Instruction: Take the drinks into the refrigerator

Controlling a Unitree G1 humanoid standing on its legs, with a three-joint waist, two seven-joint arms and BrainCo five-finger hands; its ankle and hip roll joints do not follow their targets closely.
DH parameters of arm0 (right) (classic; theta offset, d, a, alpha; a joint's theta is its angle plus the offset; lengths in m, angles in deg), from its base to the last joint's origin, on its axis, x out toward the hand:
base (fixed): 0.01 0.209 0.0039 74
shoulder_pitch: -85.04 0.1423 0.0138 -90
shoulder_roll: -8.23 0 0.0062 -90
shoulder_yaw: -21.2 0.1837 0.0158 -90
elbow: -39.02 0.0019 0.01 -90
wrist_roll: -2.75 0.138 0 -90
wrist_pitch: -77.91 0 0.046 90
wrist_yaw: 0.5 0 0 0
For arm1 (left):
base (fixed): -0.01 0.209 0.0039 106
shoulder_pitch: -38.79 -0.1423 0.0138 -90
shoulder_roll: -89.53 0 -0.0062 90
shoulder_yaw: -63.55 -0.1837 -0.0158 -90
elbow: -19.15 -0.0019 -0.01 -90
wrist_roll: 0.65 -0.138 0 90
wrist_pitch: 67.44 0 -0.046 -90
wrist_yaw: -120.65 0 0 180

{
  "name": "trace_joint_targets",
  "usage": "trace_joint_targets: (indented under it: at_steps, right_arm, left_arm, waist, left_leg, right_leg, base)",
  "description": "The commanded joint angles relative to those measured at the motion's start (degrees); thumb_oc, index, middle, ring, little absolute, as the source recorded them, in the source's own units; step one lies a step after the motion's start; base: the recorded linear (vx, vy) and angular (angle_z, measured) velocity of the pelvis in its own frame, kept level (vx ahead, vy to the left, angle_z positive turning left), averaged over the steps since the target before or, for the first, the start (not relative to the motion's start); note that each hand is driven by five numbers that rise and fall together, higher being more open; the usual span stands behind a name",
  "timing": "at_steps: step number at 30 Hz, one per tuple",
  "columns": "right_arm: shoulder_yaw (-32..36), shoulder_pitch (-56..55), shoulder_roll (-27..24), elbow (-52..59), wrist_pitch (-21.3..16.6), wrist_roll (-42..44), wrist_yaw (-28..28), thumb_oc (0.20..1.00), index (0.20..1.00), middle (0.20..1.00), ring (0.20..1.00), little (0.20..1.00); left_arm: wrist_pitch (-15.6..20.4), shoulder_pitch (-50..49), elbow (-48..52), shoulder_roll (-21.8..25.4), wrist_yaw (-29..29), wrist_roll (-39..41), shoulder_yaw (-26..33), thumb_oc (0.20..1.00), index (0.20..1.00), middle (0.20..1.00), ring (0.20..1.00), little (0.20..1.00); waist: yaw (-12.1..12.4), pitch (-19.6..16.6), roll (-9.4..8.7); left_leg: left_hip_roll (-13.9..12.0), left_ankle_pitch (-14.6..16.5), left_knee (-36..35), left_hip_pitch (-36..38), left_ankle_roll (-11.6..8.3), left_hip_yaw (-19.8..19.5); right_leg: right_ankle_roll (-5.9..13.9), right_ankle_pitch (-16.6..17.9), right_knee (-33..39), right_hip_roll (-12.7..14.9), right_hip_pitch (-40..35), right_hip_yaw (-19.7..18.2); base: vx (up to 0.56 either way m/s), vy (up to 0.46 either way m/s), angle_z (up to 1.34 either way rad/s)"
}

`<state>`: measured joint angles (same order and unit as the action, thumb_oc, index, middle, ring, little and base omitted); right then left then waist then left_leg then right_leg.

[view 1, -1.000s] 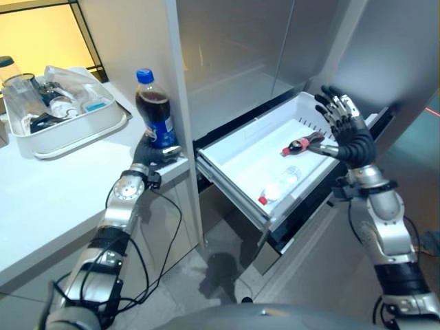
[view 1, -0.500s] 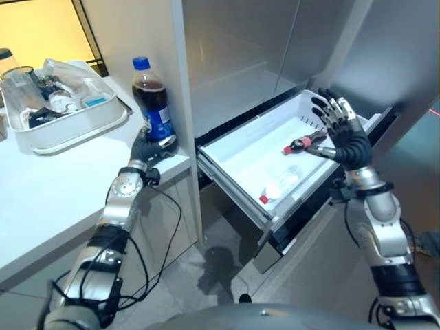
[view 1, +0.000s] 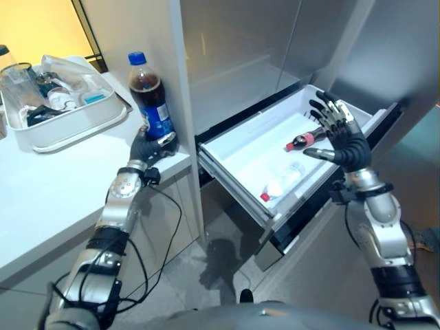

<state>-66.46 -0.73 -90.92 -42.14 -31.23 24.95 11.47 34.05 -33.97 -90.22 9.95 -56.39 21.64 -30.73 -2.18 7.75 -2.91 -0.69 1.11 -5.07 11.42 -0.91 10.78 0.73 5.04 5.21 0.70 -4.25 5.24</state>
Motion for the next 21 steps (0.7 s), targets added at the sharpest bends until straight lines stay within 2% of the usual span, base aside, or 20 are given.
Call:
trace_joint_targets:
  at_steps: [1,8,16,17,18,19,20,21]
  right_arm:
    - [3.24,0.63,0.43,2.22,-1.58,2.8,0.38,1.0,1.0,1.0,1.0,1.0]
    - [5.24,-1.1,-0.17,-0.23,-0.38,4.38,2.45,1.0,1.0,1.0,1.0,1.0]
    - [5.23,-2.37,-1.49,-3.37,1.82,8.52,5.79,1.0,1.0,1.0,1.0,1.0]
    - [5.2,-2.4,-1.49,-3.41,1.83,8.55,5.83,1.0,1.0,1.0,1.0,1.0]
    - [4.66,-2.41,-2.32,-4.42,2.95,10.72,7.22,1.0,1.0,1.0,1.0,1.0]
    - [4.64,-2.39,-2.34,-4.52,2.92,10.79,7.3,1.0,1.0,1.0,1.0,1.0]
    - [3.63,-2.48,-2.82,-5.39,4.29,13.76,9.27,1.0,1.0,1.0,1.0,1.0]
    - [2.73,-2.8,-3.45,-5.7,5.67,15.71,10.75,1.0,1.0,1.0,1.0,1.0]
  left_arm:
    - [5.16,3.83,6.86,-0.87,4.68,4.29,-0.48,0.2,0.2,0.2,0.2,0.2]
    - [5.54,-6.6,21.05,0.06,11.3,11.32,4.98,0.2,0.2,0.2,0.2,0.2]
    - [4.29,-14.11,30.33,0.79,16.79,16.33,7.47,0.2,0.2,0.2,0.2,0.2]
    - [4.25,-14.21,30.37,0.8,16.8,16.35,7.48,0.2,0.2,0.2,0.2,0.2]
    - [4.04,-15.08,31.44,1.51,17.67,16.41,7.52,0.2,0.2,0.2,0.2,0.2]
    - [4.02,-15.12,31.45,1.52,17.68,16.42,7.53,0.2,0.2,0.2,0.2,0.2]
    - [3.68,-15.46,32.25,2.34,18.76,16.1,7.27,0.2,0.2,0.2,0.2,0.2]
    - [3.36,-15.91,32.49,2.94,19.65,16.2,6.88,0.2,0.2,0.2,0.2,0.2]
  waist:
    - [-0.44,-2.09,0.53]
    - [0.81,-1.87,0.19]
    - [1.85,-1.56,-0.17]
    - [1.83,-1.69,-0.03]
    - [2.07,-1.35,-0.34]
    - [2.04,-1.49,-0.22]
    - [2.18,-1.29,-0.46]
    - [2.33,-1.34,-0.48]
  left_leg:
    - [-0.54,3.27,0.07,0.14,-0.29,-3.78]
    - [-0.48,3.16,0.07,-0.17,-0.22,-4.12]
    - [-0.47,2.77,0.07,-0.56,-0.19,-4.48]
    - [-0.59,3.48,0.07,-0.24,-0.2,-4.58]
    - [-0.45,2.7,0.07,-0.6,-0.22,-4.49]
    - [-0.55,3.36,0.07,-0.34,-0.23,-4.6]
    - [-0.41,2.61,0.07,-0.7,-0.24,-4.61]
    - [-0.53,3.22,0.07,-0.43,-0.29,-4.73]
  right_leg:
    - [5.74,-0.83,-3.63,2.9,-1.11,1.12]
    - [5.66,-0.67,-3.51,3.01,-1.04,1.44]
    - [5.56,-0.27,-3.26,3.27,-1.06,1.78]
    - [5.7,-0.77,-3.11,3.13,-1.45,1.74]
    - [5.56,-0.18,-3.27,3.31,-1.1,1.88]
    - [5.7,-0.65,-3.12,3.19,-1.43,1.84]
    - [5.55,-0.14,-3.28,3.3,-1.03,1.93]
    - [5.66,-0.56,-3.2,3.17,-1.34,1.97]
  base:
    - [0.0,0.0,0.0]
    - [0.0,0.0,0.0]
    - [-0.01,-0.002,0.0]
    - [-0.04,-0.017,0.0]
    - [0.0,0.0,0.0]
    - [-0.07,-0.014,0.01]
    - [0.0,0.0,0.0]
    - [-0.03,-0.022,0.0]
